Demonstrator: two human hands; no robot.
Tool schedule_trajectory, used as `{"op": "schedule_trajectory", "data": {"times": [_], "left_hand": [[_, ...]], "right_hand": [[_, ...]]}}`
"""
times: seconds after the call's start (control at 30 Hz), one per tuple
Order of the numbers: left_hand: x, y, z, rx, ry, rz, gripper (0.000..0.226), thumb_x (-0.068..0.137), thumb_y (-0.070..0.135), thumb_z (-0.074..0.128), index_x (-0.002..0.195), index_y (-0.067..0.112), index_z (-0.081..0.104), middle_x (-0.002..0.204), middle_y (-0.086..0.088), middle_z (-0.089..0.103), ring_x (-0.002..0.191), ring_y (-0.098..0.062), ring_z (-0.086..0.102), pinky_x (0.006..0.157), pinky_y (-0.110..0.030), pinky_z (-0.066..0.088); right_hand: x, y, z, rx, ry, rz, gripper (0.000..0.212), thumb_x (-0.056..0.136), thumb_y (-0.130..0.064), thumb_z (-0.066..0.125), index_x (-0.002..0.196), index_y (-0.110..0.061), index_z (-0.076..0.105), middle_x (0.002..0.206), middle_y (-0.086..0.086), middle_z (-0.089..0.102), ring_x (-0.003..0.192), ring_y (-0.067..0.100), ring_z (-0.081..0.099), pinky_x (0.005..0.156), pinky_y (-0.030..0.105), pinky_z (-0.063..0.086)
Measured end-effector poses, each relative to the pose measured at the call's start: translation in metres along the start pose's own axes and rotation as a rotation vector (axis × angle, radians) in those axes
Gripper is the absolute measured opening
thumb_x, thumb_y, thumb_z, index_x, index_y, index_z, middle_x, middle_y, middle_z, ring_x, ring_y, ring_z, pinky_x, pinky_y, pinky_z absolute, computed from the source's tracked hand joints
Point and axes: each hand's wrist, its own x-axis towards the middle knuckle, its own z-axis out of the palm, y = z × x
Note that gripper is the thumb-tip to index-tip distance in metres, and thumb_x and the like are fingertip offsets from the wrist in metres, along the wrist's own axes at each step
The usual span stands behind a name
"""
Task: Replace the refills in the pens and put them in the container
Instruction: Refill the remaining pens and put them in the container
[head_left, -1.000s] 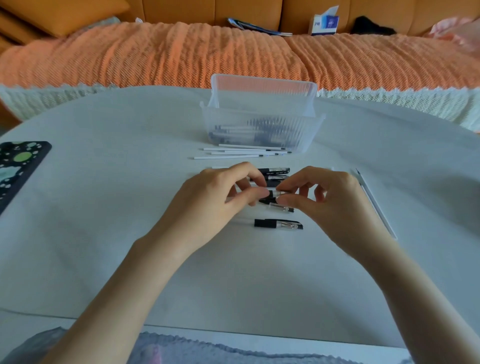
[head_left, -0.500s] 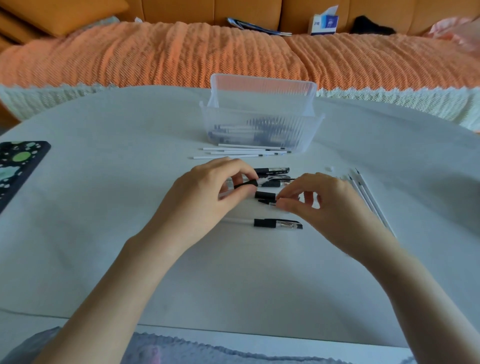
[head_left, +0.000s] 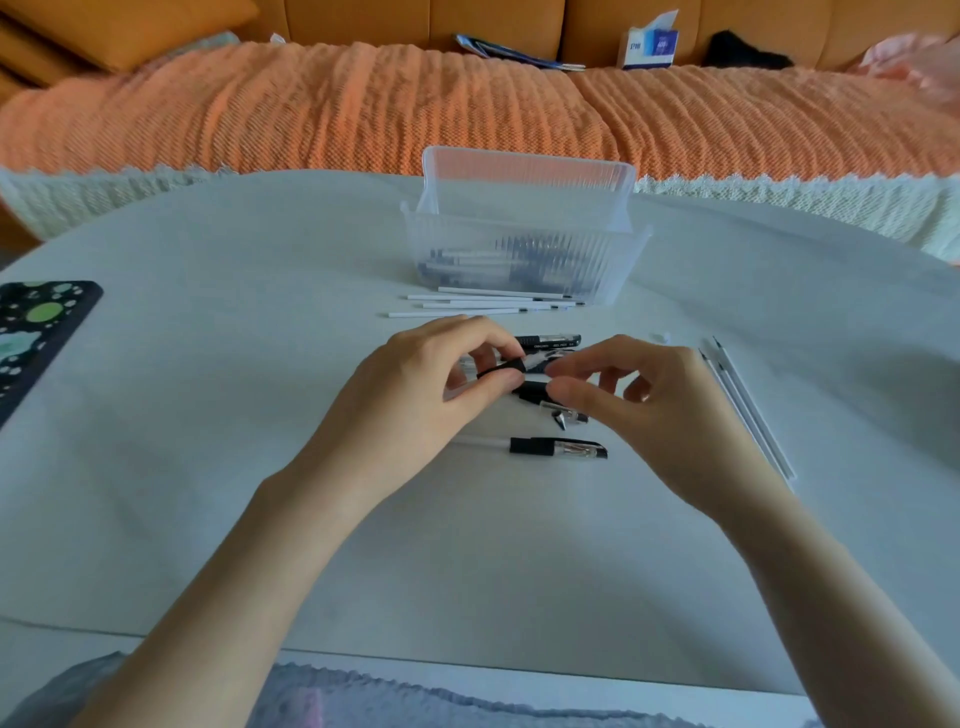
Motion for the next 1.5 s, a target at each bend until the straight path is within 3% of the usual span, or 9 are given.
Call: {"op": "schedule_trajectory", "data": {"times": [0.1, 0.27, 0.43, 0.67, 0.73, 0.9, 1.0, 1.27, 1.5], "left_hand": [[-0.001, 0.003, 0.002, -0.034, -0.016, 0.004, 0.010, 0.084, 0.034, 0.065, 0.093, 0.032, 0.063, 0.085, 0.013, 0.060, 0.063, -0.013, 0.056, 0.063, -0.028, 0.046], [0.000, 0.008, 0.004, -0.056, -0.027, 0.010, 0.010, 0.085, 0.031, 0.065, 0.094, 0.028, 0.064, 0.083, 0.014, 0.060, 0.061, -0.014, 0.057, 0.060, -0.024, 0.044], [-0.001, 0.006, 0.002, -0.020, -0.031, -0.002, 0.010, 0.084, 0.033, 0.064, 0.094, 0.030, 0.064, 0.082, 0.015, 0.060, 0.063, -0.013, 0.057, 0.063, -0.026, 0.045], [-0.003, 0.004, 0.002, 0.055, -0.067, 0.030, 0.006, 0.084, 0.033, 0.067, 0.090, 0.032, 0.064, 0.083, 0.013, 0.061, 0.071, -0.010, 0.054, 0.064, -0.026, 0.045], [-0.003, 0.004, 0.002, 0.069, -0.073, 0.032, 0.006, 0.084, 0.033, 0.066, 0.090, 0.033, 0.064, 0.083, 0.011, 0.061, 0.072, -0.010, 0.053, 0.063, -0.026, 0.044], [-0.002, 0.003, 0.000, 0.084, -0.068, 0.048, 0.007, 0.084, 0.037, 0.065, 0.090, 0.033, 0.064, 0.084, 0.012, 0.061, 0.071, -0.012, 0.053, 0.062, -0.023, 0.042], [-0.003, 0.002, 0.000, 0.092, -0.071, 0.049, 0.011, 0.083, 0.042, 0.061, 0.090, 0.034, 0.064, 0.082, 0.013, 0.060, 0.071, -0.012, 0.053, 0.062, -0.022, 0.042], [-0.001, 0.000, -0.001, 0.089, -0.077, 0.039, 0.009, 0.084, 0.040, 0.063, 0.091, 0.034, 0.065, 0.083, 0.013, 0.061, 0.069, -0.010, 0.054, 0.062, -0.026, 0.042], [-0.001, 0.001, -0.005, 0.093, -0.077, 0.024, 0.007, 0.084, 0.037, 0.063, 0.091, 0.034, 0.065, 0.082, 0.011, 0.061, 0.070, -0.012, 0.053, 0.062, -0.029, 0.045]], "right_hand": [[0.000, -0.003, 0.003, 0.275, 0.039, 0.107, 0.004, 0.081, -0.020, 0.069, 0.079, -0.022, 0.073, 0.064, -0.017, 0.066, 0.059, -0.003, 0.052, 0.053, 0.006, 0.036], [0.000, -0.003, 0.005, 0.535, 0.075, 0.243, 0.010, 0.085, -0.017, 0.063, 0.083, -0.011, 0.070, 0.076, -0.002, 0.069, 0.066, 0.008, 0.056, 0.056, 0.021, 0.037], [0.007, -0.004, -0.008, 0.751, 0.237, 0.286, 0.015, 0.091, -0.012, 0.052, 0.081, -0.009, 0.064, 0.078, 0.006, 0.071, 0.068, 0.016, 0.065, 0.049, 0.018, 0.041], [0.014, 0.012, -0.043, 0.795, 0.467, 0.265, 0.014, 0.090, -0.013, 0.054, 0.078, -0.010, 0.060, 0.059, 0.000, 0.063, 0.047, 0.010, 0.045, 0.043, 0.016, 0.035], [0.014, 0.017, -0.047, 0.699, 0.486, 0.286, 0.014, 0.088, -0.012, 0.056, 0.076, -0.009, 0.061, 0.054, -0.002, 0.060, 0.044, 0.010, 0.041, 0.040, 0.016, 0.032], [0.013, 0.029, -0.051, 0.124, 0.426, 0.274, 0.014, 0.081, -0.017, 0.061, 0.069, -0.010, 0.066, 0.048, -0.003, 0.060, 0.042, 0.009, 0.042, 0.047, 0.022, 0.036], [0.012, 0.033, -0.048, -0.140, 0.393, 0.273, 0.014, 0.082, -0.019, 0.061, 0.071, -0.013, 0.066, 0.052, -0.004, 0.062, 0.042, 0.002, 0.049, 0.046, 0.012, 0.038], [0.011, 0.038, -0.042, -0.415, 0.342, 0.300, 0.010, 0.083, -0.023, 0.064, 0.084, -0.013, 0.066, 0.080, 0.003, 0.063, 0.073, 0.022, 0.054, 0.058, 0.027, 0.035], [0.023, 0.024, -0.028, -0.464, 0.292, -0.011, 0.015, 0.086, -0.012, 0.060, 0.095, -0.020, 0.069, 0.090, -0.003, 0.061, 0.072, 0.013, 0.054, 0.069, 0.028, 0.041]]}}
